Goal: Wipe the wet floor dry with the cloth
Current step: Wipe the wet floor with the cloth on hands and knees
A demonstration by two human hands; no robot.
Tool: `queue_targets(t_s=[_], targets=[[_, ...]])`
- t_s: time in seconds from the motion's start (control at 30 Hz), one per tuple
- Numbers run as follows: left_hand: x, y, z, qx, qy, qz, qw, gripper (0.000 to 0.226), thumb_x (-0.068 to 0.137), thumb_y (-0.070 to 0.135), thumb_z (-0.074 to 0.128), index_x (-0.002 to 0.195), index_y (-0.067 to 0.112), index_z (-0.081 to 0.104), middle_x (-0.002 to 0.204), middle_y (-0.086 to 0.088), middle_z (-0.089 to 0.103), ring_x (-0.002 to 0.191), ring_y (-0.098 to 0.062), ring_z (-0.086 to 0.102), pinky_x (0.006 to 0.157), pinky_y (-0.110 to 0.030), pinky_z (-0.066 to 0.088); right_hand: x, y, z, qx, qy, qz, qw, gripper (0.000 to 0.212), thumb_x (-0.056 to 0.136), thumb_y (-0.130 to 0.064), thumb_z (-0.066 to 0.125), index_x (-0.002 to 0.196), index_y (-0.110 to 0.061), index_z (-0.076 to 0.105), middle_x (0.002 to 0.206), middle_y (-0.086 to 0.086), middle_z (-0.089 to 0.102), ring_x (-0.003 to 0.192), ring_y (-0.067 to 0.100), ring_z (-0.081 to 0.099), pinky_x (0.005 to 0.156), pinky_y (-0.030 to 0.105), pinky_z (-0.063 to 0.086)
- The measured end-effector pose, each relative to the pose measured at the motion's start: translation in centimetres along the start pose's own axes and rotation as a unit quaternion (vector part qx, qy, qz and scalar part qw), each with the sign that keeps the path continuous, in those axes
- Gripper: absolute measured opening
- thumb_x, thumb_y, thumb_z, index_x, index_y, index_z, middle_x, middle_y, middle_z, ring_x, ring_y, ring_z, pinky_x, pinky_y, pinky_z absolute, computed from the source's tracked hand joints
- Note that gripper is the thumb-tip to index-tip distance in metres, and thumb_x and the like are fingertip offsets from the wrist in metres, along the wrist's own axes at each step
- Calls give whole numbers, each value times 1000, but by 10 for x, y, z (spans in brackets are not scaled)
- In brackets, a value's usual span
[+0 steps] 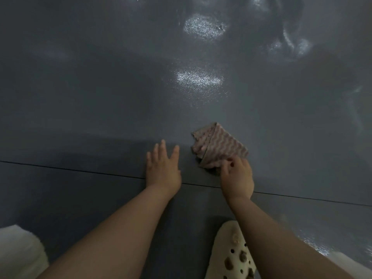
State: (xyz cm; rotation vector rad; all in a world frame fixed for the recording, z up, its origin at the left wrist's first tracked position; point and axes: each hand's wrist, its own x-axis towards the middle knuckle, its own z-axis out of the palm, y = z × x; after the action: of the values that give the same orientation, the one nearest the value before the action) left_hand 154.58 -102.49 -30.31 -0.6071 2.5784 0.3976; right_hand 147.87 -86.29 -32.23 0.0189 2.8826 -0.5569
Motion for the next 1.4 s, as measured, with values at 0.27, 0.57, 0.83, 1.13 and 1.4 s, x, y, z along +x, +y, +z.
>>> queue_targets(t_s=[0.27,0.57,0.83,1.13,1.4], targets=[[59,115,24,99,-51,259,959,58,101,37,28,152,30,0,157,-8,-21,142,-33,-20,112,-53,-11,31,21,3,77,96,138,983,40,99,-23,40,135,-6,48,145,15,38,130,35,33,106,42,28],[90,67,20,105,-25,234,966,55,100,49,20,149,40,-5,156,3,-24,142,-24,-25,107,-54,-21,31,-13,25,36,12,51,998,46,100,-27,37,143,-10,38,154,13,25,139,31,23,116,41,15],[103,-76,-12,48,31,19,998,57,99,52,22,148,44,-4,157,6,-21,143,-25,-22,109,-63,-10,18,-63,42,-52,-122,-70,989,51,101,-35,32,149,-19,25,159,7,7,144,27,9,118,40,6],[71,-145,-12,-82,49,-240,966,58,99,51,20,149,39,-7,157,-4,-22,143,-34,-20,112,-59,-6,-6,-111,56,-59,-192,-109,973,51,102,-37,28,150,-23,20,160,3,2,145,24,4,119,37,4],[32,-67,16,21,-14,41,999,60,98,46,28,150,38,-2,157,-5,-22,141,-37,-24,108,-63,-13,-14,-133,61,-22,-182,-99,978,49,102,-35,29,149,-19,26,159,6,9,144,26,9,118,40,8]])
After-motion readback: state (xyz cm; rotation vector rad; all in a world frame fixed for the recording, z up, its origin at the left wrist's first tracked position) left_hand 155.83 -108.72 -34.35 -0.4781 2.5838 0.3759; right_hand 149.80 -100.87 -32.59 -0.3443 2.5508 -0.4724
